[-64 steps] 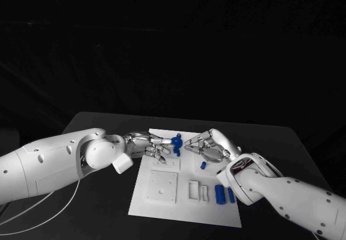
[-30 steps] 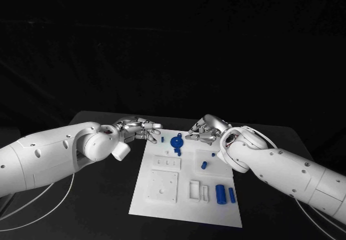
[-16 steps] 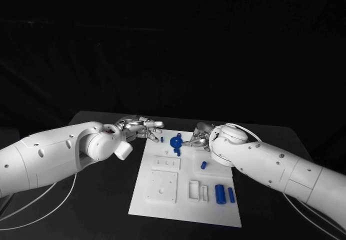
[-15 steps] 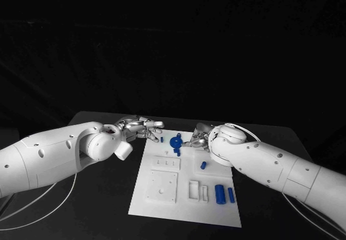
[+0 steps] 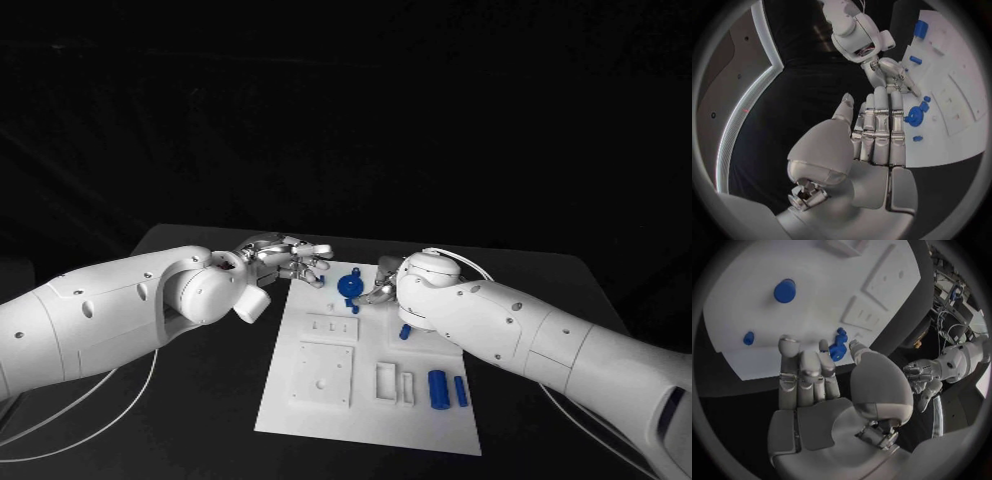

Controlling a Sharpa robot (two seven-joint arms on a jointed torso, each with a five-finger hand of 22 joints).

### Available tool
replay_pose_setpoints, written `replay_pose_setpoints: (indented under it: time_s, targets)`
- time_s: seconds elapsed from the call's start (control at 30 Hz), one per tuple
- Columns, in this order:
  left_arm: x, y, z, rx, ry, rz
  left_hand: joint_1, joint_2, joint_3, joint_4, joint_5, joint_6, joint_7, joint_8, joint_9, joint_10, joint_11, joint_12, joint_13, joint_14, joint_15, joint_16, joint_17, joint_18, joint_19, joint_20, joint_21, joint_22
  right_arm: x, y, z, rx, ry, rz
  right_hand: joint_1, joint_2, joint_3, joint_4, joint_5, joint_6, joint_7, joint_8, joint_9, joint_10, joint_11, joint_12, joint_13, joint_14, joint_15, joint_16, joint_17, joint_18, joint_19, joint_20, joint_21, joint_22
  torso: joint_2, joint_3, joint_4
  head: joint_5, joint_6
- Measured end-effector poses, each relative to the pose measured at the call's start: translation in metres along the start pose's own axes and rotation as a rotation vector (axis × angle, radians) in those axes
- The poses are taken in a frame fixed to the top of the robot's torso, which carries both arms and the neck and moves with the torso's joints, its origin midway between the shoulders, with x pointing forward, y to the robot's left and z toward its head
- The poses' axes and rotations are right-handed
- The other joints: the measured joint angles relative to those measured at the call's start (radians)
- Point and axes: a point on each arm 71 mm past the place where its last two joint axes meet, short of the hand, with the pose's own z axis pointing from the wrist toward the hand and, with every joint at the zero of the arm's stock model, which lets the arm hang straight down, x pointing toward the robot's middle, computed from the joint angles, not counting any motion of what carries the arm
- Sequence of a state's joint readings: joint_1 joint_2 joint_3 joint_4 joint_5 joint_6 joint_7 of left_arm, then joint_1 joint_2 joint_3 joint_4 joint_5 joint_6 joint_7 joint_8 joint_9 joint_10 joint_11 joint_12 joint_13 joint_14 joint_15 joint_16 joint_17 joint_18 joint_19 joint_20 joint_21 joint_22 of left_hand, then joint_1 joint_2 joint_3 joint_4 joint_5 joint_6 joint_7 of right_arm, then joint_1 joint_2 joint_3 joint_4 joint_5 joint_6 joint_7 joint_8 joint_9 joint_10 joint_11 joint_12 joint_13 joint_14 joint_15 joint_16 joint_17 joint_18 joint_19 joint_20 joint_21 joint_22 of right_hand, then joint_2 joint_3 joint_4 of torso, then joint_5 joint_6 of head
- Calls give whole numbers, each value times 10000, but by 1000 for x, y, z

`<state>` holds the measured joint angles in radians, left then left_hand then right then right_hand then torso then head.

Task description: Assemble the parts on the task board

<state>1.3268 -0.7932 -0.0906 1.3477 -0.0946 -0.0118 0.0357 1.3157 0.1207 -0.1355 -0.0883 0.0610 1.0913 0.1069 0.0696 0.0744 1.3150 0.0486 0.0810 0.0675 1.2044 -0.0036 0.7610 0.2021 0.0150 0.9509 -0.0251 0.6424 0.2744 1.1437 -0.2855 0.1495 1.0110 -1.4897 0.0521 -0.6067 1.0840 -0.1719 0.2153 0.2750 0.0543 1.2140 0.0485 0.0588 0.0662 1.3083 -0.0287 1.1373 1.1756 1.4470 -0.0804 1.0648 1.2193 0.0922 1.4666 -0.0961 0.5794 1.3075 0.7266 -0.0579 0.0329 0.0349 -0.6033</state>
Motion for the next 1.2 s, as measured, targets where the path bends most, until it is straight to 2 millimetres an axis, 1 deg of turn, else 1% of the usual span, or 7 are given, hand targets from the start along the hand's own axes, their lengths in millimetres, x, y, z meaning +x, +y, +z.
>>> replay_pose_setpoints:
  time_s: [0.27, 0.37, 0.4, 0.53, 0.63, 0.73, 1.2]
  targets:
    - [3, 0, 2, -22, 78, 6, 37, -42, 4, 71, 0, -4, 3, 0, 0, 0, 0, 0, 0, 0, 0, -29, 0, 0, -1, 0, -21, -14, 0, 2, 5, 160, -97, -26, 11, 10, 84, 29, 0, -86, 86, 0, 0, 0, 1, -39, 40, 0, 0, -28, 0, 0, 0, 0, 0, -1, 9, -18, 16, -19, -20]
    - [5, 0, 2, -35, 102, 9, 0, -78, 4, 118, 0, -35, 35, 0, 0, 0, 0, 0, 0, -1, 0, -29, 0, 0, -1, 0, -22, -26, -1, 1, 5, 164, -183, 66, 442, 383, 493, -328, 13, -97, 97, 0, -1, -1, 1, 12, 109, 0, 0, -28, 21, 0, 0, 0, -1, -1, 12, -13, 19, 16, -28]
    - [5, 0, 2, -40, 105, 9, 0, -78, 4, 118, 0, -35, 36, 0, 0, 0, 0, 0, 0, 0, 0, -29, 0, 0, 0, 0, -21, -25, -2, 0, 5, 143, -205, 119, 1020, 644, 946, -888, 605, -173, 89, 0, -1, -1, 1, 62, 148, 2, -2, -28, 39, -1, 0, 0, 39, -1, 12, -7, 18, 28, -33]
    - [4, 0, 2, -58, 100, 10, 0, -78, 4, 118, 0, -35, 35, 0, 0, 0, 0, 0, 0, -1, 0, -29, -1, 0, -1, 0, -22, -25, -4, -3, 2, -278, -258, 539, 1559, 714, 3093, -3243, 4270, -886, 374, 0, -8, -40, 111, 204, 333, 56, 18, 73, 132, 0, -10, -10, 231, -1, 14, 6, 7, 90, -54]
    - [4, 0, 2, -69, 88, 11, 0, -78, 37, 151, 0, -35, 35, 0, 0, -36, 36, 1, 0, -1, 0, -28, -1, 0, -1, 0, -21, -36, -5, -2, 0, -708, -298, 821, 438, 900, 5127, -4293, 4755, -1420, 373, 0, -17, 14, 49, 271, 398, 32, -6, 117, 205, 0, -14, -93, 392, -2, 16, 15, -7, 141, -62]
    - [3, 0, 2, -79, 79, 11, 0, -78, 37, 151, 0, -36, 35, 0, 1, -36, 36, 1, 0, -1, 0, -29, -1, 0, -1, 0, -21, -36, -7, 0, -3, -1259, -335, 1019, -164, 1111, 6234, -4883, 4996, -1977, 136, -1, -27, 77, -245, 271, 453, 62, -195, 173, 262, 0, 1, -227, 553, -2, 16, 22, -12, 168, -71]
    - [3, 1, 2, -125, 79, 15, 0, -78, 37, 151, 0, -35, 35, -1, 1, -36, 36, 1, 0, -1, 1, -28, -1, 1, 35, 36, -21, -35, -4, 8, -10, -2930, 248, 468, -273, 1125, 6235, -5527, 6330, -6439, -601, -121, -202, 307, -531, 362, 564, 167, -357, 389, 478, -157, -17, -417, 1225, -2, 15, 30, -26, 253, -105]
